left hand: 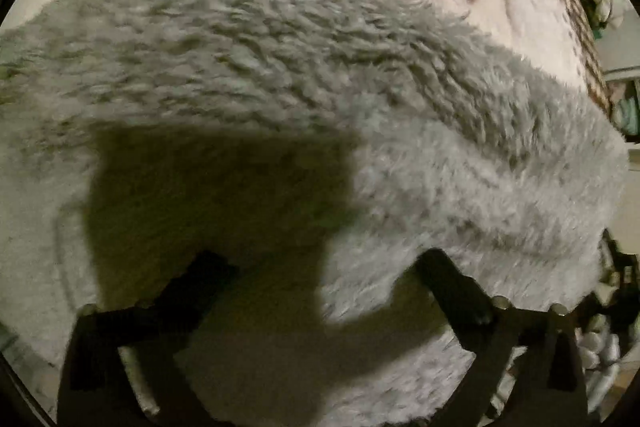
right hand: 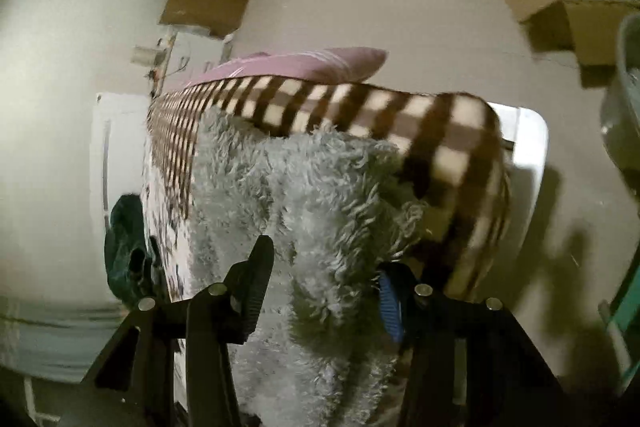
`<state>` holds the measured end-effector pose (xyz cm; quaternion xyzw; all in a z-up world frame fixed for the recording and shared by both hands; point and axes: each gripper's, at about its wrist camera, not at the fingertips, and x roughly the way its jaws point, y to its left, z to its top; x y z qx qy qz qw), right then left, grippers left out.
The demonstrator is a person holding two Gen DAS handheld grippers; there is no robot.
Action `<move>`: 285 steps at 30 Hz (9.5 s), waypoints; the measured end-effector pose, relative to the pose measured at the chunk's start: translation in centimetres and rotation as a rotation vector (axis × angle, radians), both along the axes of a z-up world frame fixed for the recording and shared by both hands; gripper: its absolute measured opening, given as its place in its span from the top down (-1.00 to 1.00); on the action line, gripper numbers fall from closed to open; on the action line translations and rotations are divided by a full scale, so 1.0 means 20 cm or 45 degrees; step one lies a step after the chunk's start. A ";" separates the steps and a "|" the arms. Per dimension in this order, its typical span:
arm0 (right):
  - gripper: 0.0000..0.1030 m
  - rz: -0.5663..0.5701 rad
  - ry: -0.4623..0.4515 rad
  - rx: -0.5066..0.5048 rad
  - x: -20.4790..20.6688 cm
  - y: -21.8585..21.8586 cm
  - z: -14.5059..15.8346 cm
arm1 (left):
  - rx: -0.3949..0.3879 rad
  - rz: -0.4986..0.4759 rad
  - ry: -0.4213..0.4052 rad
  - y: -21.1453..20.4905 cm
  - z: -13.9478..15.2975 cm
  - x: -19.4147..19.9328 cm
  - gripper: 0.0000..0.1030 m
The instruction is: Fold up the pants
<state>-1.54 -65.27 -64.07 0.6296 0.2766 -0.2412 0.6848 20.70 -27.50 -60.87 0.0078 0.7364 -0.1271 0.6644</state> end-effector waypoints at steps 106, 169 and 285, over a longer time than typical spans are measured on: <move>-0.86 1.119 0.326 -0.271 1.15 1.73 0.33 | -0.120 1.150 -0.493 2.07 0.40 -0.29 -0.72; -0.94 0.922 0.132 -0.095 0.79 0.99 0.48 | -0.127 0.221 -0.572 0.60 0.96 -0.20 -0.79; 0.53 0.797 0.288 0.459 0.61 1.03 -0.08 | -0.156 0.215 -0.228 0.54 0.25 0.51 -0.79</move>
